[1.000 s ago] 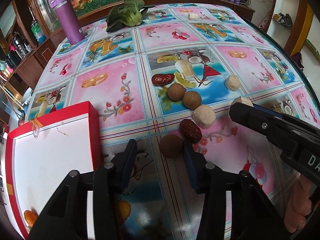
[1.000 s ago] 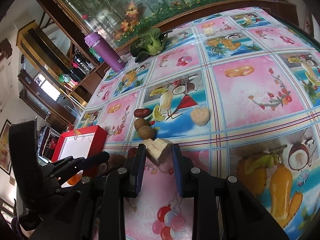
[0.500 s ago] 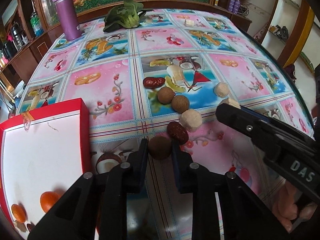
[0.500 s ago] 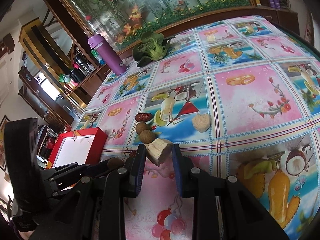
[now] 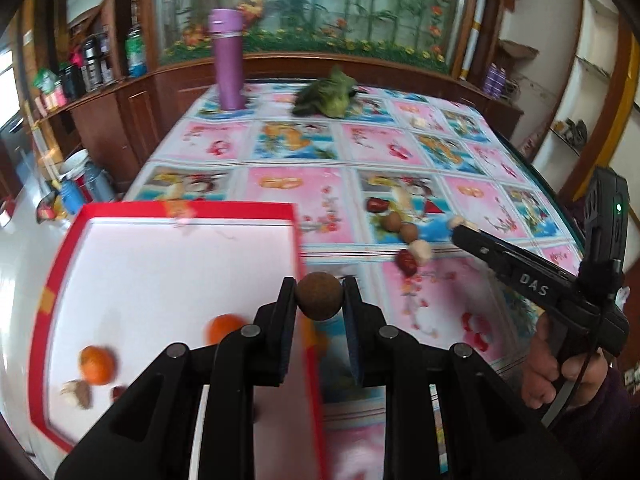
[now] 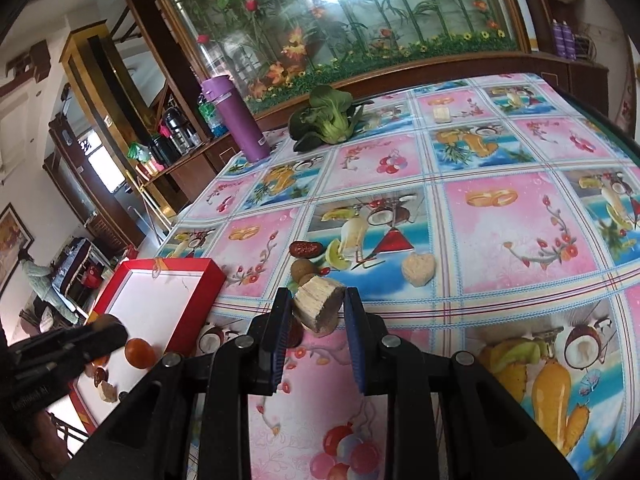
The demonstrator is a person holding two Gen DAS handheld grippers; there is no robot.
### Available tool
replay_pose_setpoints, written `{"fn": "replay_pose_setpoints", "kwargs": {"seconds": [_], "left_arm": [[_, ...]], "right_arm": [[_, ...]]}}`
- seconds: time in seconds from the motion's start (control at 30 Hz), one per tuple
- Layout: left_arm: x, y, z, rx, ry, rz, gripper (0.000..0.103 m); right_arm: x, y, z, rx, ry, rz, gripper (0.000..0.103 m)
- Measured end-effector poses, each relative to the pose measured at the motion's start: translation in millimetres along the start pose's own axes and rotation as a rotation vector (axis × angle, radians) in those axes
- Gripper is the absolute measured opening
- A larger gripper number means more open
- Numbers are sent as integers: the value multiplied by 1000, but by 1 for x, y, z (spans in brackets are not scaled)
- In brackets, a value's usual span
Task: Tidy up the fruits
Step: 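Grasp a beige cube with the right tool while the left grasps a brown round fruit, then carry both items over the tray while the left tool opens to drop the brown fruit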
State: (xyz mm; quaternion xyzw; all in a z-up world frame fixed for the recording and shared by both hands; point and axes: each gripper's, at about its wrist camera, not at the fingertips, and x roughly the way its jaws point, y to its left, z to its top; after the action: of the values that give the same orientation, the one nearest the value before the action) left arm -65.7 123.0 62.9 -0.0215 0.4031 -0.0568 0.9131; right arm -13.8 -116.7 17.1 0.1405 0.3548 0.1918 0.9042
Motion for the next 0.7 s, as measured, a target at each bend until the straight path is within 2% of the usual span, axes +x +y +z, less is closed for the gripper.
{"fn": "replay_pose_setpoints", "kwargs": {"seconds": [0.17,0.4,0.53,0.7], "left_arm": [[-12,47,-11,-83,-14,84,25],[-14,80,-18,-140,-21,154,25],[-5,90,-21,-148,2,168,25],[5,96,-23,-144,23,195,25]], "right_arm": [[6,23,-1,-1,20,68,25],[28,105,3,-126,56,180,25],[54,141,3,-178,112,199,25],[80,161,0,-194,179,189,25]]}}
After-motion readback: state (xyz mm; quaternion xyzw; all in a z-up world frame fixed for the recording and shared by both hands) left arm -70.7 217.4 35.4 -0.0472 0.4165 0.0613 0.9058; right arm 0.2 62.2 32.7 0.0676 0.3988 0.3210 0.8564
